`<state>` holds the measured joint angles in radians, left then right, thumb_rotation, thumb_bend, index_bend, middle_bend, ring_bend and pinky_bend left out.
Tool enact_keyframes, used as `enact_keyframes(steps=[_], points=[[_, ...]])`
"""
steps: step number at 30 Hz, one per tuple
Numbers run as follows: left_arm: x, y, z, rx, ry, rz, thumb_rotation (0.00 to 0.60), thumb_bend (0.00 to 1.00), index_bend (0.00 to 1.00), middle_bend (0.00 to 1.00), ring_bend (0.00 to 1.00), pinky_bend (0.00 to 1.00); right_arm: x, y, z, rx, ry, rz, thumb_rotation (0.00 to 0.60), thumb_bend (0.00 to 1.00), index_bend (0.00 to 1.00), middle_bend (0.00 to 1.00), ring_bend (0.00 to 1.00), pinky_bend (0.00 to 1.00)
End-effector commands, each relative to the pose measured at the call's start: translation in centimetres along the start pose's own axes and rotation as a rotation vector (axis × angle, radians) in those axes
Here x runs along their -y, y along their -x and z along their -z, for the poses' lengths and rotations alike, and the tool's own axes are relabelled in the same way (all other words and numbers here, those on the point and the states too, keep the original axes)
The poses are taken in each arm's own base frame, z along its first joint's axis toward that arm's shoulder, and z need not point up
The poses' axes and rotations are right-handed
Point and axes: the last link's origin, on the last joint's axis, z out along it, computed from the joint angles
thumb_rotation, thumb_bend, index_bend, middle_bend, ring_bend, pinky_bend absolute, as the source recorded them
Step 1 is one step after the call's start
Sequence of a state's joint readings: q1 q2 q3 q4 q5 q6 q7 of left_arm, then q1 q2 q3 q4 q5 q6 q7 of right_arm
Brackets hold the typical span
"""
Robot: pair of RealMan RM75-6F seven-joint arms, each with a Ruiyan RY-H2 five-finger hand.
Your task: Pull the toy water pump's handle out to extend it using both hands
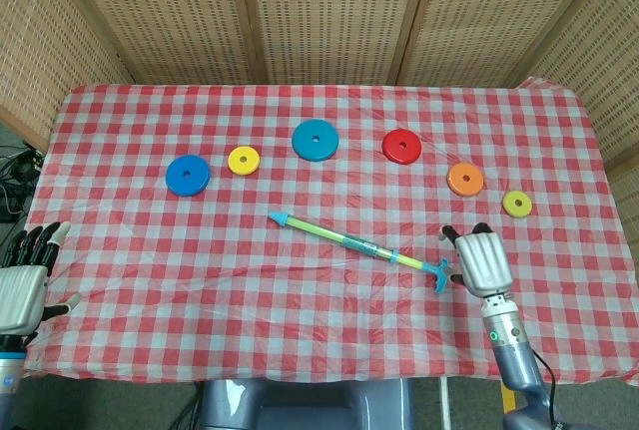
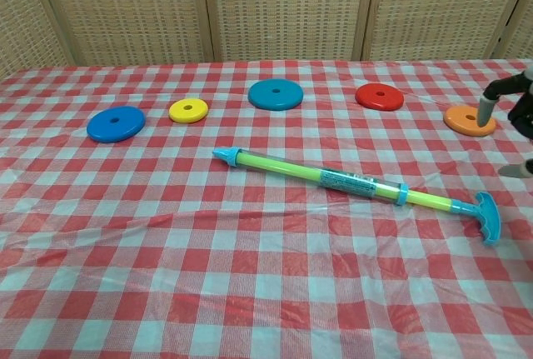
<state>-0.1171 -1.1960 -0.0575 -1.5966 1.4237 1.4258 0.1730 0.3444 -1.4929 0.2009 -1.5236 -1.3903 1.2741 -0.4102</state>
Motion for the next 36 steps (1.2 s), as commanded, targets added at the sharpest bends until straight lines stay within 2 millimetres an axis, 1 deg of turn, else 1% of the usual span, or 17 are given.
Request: enact_keyframes(steps=[1,2,5,15,36], points=[[0.0,0.0,-0.1,0.002,0.0,0.002,0.6,0.13,0.0,0.0,0.0,0.0,0.9,0.9,-1.0,0.027,0.006,0.005,0.6,0.35,0.5,0.97,0.89,0.48],[0.0,0.1,-0.1,0.003,0.0,0.003,0.6,0.13,0.0,0.0,0.0,0.0,1.1,1.2,-1.1,0.035,0.008,0.003,0.6,0.38,0.5,0.98,0.89,0.48],[0.0,0.1,-0.2,0.005,0.002,0.007,0.6,0.13,0.0,0.0,0.0,0.0,1.4,1.8,-1.3,0.053,0.015,0.002,0.6,0.41,0.5,0.98,0.9,0.49],[-0.1,0.2,-0.3,0.011,0.004,0.012,0.6,0.14,0.0,0.0,0.0,0.0,2.3,3.5,-1.4,0.109,0.021,0.012,0.6,0.43,0.5,0.99,0.91,0.49],[-0.3,0.5,-0.4,0.022,0.004,0.0,0.6,0.14,0.0,0.0,0.0,0.0,1.3,6.5,-1.1,0.197,0.06,0.011,0.6,0.44,0.47,0.98,0.91,0.49]])
